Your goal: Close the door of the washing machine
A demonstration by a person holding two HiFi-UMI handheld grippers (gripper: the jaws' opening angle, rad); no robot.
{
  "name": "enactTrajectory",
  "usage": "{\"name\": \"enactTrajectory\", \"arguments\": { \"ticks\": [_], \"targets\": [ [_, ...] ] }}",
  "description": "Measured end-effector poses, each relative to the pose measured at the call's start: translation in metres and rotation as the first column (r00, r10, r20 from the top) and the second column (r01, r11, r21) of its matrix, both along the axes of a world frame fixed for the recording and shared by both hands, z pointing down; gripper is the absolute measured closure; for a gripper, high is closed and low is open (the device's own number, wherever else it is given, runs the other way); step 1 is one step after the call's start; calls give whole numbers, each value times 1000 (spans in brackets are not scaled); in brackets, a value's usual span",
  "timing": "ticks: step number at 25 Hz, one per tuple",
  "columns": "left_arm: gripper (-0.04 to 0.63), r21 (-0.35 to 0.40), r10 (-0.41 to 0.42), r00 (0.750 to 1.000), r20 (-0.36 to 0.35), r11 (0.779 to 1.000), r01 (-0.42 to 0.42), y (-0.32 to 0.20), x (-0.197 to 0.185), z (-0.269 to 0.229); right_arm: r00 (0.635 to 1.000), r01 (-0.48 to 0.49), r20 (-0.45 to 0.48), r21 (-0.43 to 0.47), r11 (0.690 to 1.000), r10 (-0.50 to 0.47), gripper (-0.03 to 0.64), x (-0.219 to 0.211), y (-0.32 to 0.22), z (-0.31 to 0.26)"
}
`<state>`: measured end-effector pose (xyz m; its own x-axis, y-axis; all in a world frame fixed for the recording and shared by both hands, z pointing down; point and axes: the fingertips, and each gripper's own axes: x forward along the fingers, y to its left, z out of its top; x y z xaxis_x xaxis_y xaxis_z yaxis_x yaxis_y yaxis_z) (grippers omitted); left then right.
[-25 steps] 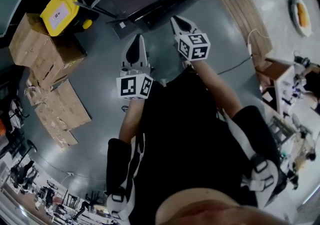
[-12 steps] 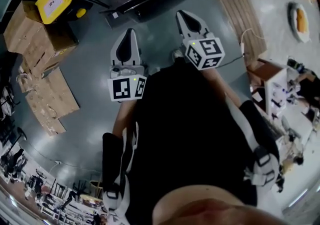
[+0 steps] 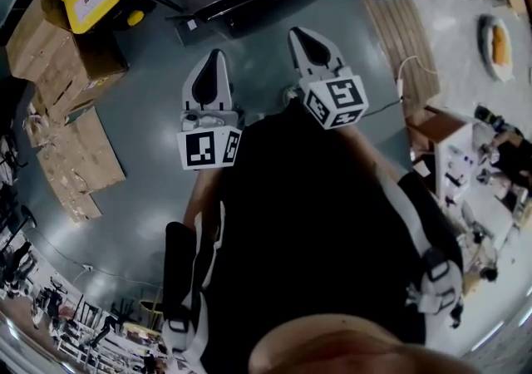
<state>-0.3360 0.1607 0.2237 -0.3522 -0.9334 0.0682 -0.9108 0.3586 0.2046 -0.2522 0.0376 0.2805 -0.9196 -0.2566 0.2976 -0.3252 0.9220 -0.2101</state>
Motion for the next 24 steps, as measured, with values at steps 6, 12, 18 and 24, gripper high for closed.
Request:
{"name": "enactTrajectory", "arguments": {
  "ticks": [6,12,18,24],
  "targets": [
    [591,2,10,1000,8,1000,-11,-2,6,-3,1000,8,-3,9,1000,-8,611,-2,5,-4],
    [591,1,6,1000,4,1000,-6,2,9,0,1000,9,-2,4,1000,-9,611,3,10,-2],
    [591,7,6,1000,10,1000,-6,4,9,-2,1000,9,2,-1,1000,-9,611,3,15,-4],
    [591,9,9,1000,3,1000,-9,2,11,0,1000,13,5,1,1000,-13,611,4,14,-4]
  ]
}}
